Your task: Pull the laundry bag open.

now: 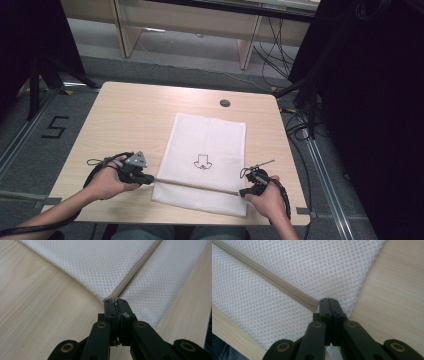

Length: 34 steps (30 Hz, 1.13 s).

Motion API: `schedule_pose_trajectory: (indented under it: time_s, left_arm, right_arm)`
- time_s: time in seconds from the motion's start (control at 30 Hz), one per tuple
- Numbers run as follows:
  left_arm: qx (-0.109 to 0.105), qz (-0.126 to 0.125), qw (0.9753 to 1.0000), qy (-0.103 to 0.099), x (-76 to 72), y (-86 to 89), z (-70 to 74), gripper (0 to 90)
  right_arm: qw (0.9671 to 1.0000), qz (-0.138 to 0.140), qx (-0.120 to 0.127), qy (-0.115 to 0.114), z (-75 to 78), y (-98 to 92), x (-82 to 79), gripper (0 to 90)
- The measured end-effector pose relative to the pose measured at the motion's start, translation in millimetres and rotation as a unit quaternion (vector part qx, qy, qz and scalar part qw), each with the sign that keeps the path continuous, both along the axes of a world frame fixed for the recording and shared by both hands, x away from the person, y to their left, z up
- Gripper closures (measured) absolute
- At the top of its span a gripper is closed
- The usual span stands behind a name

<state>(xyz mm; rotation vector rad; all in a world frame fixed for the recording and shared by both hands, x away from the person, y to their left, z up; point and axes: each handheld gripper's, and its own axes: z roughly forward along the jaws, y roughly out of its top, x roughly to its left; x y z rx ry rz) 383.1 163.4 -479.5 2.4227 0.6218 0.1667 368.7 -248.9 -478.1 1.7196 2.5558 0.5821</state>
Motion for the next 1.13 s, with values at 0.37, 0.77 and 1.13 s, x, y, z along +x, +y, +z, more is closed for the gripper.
schedule_pose_trajectory:
  time_s: [0.37,0.77,1.13]
  left_arm:
    - [-0.033,0.032,0.9989,0.0,-5.1,5.0,-0.8,87.5]
    - [-0.051,0.044,0.9977,0.004,-9.3,6.2,-11.4,86.3]
    - [-0.142,0.08,0.9844,-0.066,-28.9,19.1,4.6,39.0]
  right_arm:
    - [1.0,0.005,-0.006,-0.004,-0.4,0.4,0.5,90.0]
    - [0.9992,0.018,-0.029,-0.019,-1.3,1.4,0.9,90.0]
    - [0.9942,0.013,0.022,-0.105,15.1,-7.8,-7.8,74.2]
